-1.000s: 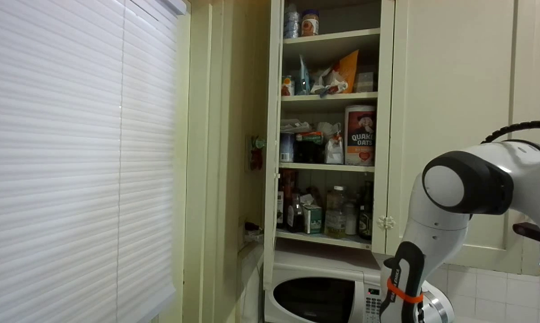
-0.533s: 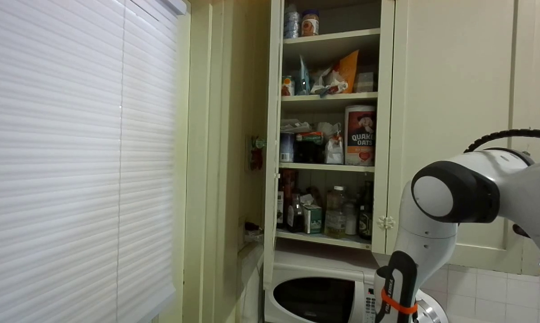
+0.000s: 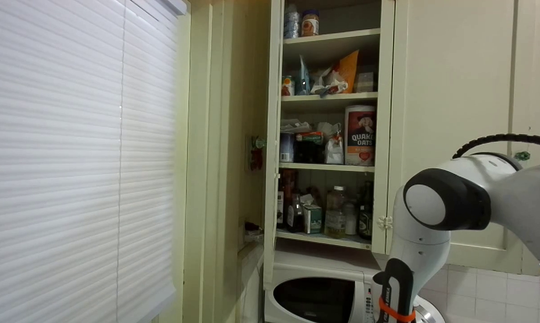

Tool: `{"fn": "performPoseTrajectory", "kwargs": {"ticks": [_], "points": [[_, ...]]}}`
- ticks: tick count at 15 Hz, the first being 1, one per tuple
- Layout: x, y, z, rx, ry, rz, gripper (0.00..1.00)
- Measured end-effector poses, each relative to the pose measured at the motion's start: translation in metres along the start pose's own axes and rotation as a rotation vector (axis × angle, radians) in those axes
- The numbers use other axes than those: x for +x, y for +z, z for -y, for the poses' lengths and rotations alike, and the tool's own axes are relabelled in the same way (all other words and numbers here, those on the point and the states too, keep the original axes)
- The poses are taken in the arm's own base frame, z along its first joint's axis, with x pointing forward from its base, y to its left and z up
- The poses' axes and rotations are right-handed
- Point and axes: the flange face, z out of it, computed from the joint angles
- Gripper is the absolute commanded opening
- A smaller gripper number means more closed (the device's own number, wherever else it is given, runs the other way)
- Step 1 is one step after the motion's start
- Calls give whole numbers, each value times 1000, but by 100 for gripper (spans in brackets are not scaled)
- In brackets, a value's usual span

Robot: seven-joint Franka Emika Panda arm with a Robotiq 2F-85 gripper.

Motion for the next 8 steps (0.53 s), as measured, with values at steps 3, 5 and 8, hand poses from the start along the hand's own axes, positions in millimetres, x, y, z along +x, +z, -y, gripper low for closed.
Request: {"fn": "performPoseTrajectory", "kwargs": {"ticks": [3,5,8], "points": [[0,0,0,-9,-6,0,3],[0,0,-2,-17,-7,0,2],[-1,-2,-8,-33,0,6,2]]}}
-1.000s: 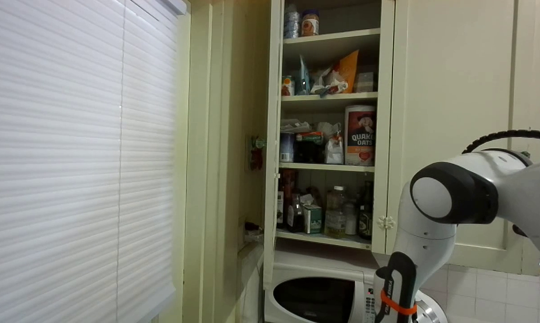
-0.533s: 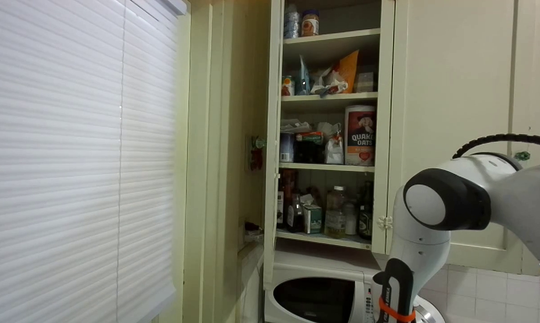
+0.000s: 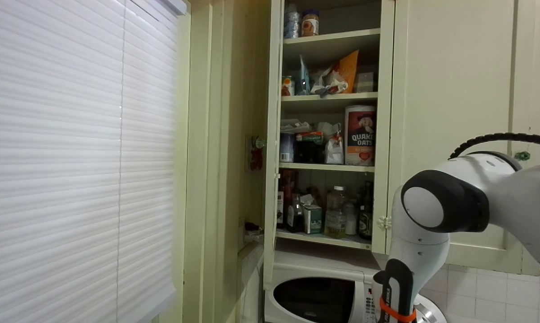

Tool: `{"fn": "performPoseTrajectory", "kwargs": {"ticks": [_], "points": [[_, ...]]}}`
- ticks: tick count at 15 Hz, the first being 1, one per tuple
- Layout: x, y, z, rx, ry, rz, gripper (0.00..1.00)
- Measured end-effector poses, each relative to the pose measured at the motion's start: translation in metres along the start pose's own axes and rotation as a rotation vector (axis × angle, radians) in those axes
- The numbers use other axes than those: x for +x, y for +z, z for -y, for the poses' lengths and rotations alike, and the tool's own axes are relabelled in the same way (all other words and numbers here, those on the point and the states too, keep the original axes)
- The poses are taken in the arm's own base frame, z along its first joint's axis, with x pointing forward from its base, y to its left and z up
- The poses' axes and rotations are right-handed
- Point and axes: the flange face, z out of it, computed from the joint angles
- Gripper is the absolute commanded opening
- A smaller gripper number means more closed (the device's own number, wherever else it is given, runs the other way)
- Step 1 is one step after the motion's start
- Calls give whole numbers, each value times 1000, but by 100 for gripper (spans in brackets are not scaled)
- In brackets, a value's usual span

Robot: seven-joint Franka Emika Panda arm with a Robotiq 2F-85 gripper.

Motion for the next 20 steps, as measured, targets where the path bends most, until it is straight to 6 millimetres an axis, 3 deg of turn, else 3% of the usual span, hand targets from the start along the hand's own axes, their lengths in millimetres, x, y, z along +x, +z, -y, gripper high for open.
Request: {"fn": "performPoseTrajectory", "kwargs": {"ticks": [5,15,20], "points": [[-15,-13,-19,-8,108,101,2],[-30,-81,-88,-109,525,122,2],[-38,-101,-100,-228,654,176,2]]}}
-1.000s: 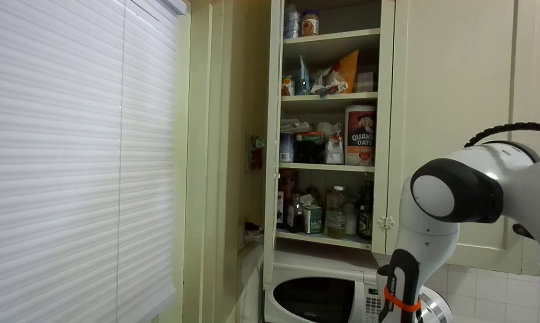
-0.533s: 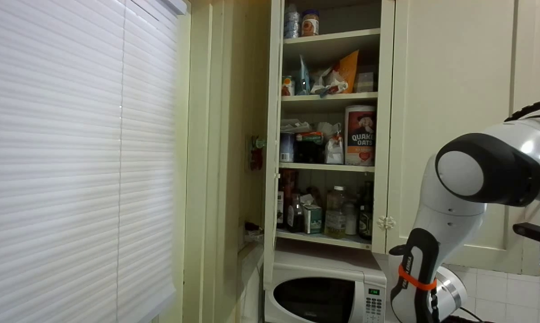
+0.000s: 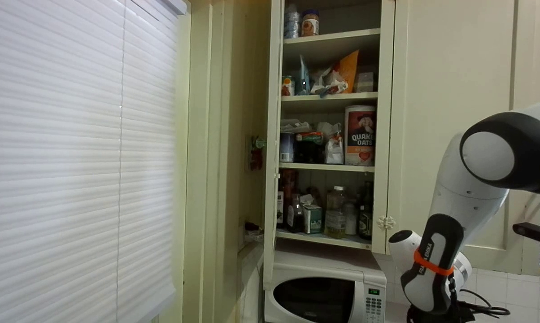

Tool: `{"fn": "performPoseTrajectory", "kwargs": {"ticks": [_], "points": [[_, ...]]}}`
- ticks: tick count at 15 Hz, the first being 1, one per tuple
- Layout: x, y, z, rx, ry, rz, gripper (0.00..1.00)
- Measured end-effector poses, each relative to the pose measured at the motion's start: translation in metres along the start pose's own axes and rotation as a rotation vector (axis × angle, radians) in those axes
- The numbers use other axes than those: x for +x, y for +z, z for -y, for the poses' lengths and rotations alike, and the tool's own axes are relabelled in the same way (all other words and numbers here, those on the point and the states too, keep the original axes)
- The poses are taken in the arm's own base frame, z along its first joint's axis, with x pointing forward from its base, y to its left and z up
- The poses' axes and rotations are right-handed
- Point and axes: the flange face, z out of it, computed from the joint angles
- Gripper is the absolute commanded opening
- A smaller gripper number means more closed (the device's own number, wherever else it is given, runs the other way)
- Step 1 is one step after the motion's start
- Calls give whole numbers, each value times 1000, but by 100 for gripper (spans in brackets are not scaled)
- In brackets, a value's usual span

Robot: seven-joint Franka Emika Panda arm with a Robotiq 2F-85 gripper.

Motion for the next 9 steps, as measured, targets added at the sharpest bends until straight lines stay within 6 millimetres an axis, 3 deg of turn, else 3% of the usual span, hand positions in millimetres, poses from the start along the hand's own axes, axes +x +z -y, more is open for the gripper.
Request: {"fn": "performPoseTrajectory", "kwargs": {"ticks": [5,9], "points": [[-7,-12,-17,-99,85,60,2],[-2,-7,-41,-128,151,90,2]]}}
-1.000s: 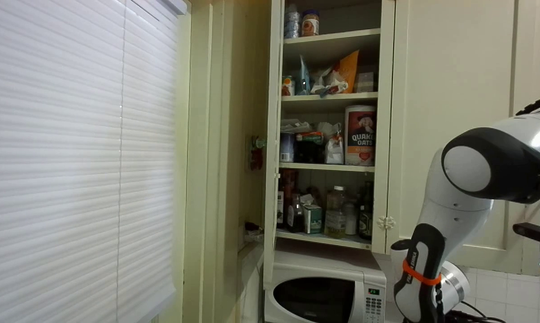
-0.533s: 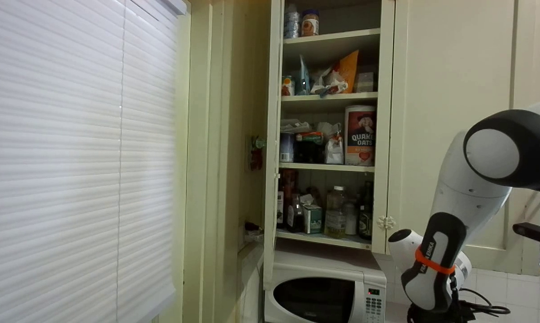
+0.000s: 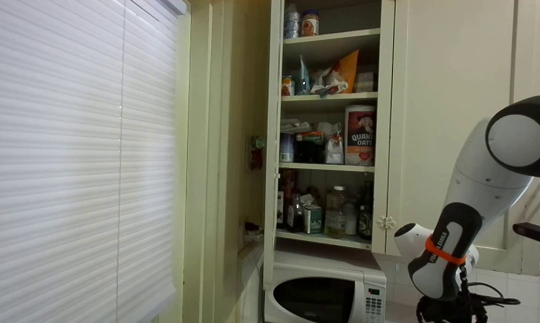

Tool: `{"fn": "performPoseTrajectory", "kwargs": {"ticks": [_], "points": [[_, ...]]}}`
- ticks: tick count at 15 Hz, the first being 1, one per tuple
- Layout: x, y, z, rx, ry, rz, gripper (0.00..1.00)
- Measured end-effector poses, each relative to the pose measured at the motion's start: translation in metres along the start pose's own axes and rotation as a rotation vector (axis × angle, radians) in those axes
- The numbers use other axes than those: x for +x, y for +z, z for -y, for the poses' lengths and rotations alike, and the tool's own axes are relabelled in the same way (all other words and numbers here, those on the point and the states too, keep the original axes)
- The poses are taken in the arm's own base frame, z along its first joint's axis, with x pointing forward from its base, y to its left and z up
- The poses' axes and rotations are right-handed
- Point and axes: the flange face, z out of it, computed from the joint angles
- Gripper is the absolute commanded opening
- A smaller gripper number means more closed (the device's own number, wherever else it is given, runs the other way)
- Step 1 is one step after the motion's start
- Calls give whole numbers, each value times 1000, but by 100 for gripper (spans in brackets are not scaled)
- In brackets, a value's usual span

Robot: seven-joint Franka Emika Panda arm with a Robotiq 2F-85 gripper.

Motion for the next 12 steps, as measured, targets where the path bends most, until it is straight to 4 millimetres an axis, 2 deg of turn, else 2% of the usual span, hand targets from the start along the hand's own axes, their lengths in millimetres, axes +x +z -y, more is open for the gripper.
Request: {"fn": "performPoseTrajectory", "kwargs": {"ticks": [7,12], "points": [[25,22,-43,19,137,25,2],[38,29,-54,131,268,-2,2]]}}
